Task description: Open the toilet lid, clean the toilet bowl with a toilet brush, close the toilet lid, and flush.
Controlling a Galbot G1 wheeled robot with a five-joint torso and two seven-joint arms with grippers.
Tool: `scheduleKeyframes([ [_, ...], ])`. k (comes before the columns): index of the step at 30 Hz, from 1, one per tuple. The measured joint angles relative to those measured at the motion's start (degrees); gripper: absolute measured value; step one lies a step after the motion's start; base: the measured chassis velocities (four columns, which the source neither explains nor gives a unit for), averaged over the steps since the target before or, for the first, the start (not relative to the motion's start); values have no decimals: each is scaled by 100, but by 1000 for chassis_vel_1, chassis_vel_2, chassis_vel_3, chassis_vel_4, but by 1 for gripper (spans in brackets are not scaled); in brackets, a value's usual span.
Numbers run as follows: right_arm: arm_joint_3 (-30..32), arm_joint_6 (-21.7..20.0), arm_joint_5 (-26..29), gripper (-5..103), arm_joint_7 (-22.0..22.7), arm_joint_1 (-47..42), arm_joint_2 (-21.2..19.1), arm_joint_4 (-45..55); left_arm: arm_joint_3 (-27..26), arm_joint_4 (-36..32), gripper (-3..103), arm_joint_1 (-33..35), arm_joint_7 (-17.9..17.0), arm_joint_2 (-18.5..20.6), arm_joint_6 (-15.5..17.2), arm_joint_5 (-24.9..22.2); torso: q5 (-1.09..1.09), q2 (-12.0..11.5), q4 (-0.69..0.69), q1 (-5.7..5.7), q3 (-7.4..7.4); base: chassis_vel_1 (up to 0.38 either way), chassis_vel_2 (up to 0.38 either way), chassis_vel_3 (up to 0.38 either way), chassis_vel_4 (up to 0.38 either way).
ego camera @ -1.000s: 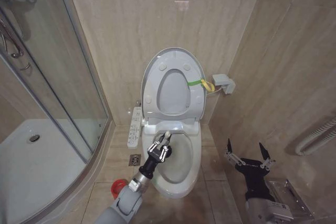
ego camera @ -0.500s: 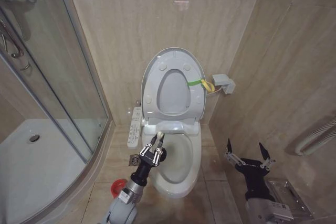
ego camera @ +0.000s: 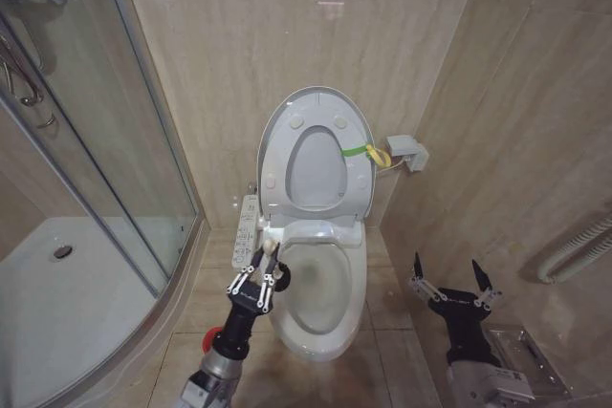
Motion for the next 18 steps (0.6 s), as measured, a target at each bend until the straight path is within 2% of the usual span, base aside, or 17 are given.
scheduleKeyframes([
  [8, 0, 0, 0, 100, 0, 0, 0, 0, -766, -200, 20, 564, -118, 49, -27, -29, 0, 0, 0, 0, 0, 0, 0, 0, 0],
  [18, 0, 0, 0, 100, 0, 0, 0, 0, -1133, -15, 20, 1064, -306, -155, -353, -31, -1, 0, 0, 0, 0, 0, 0, 0, 0],
])
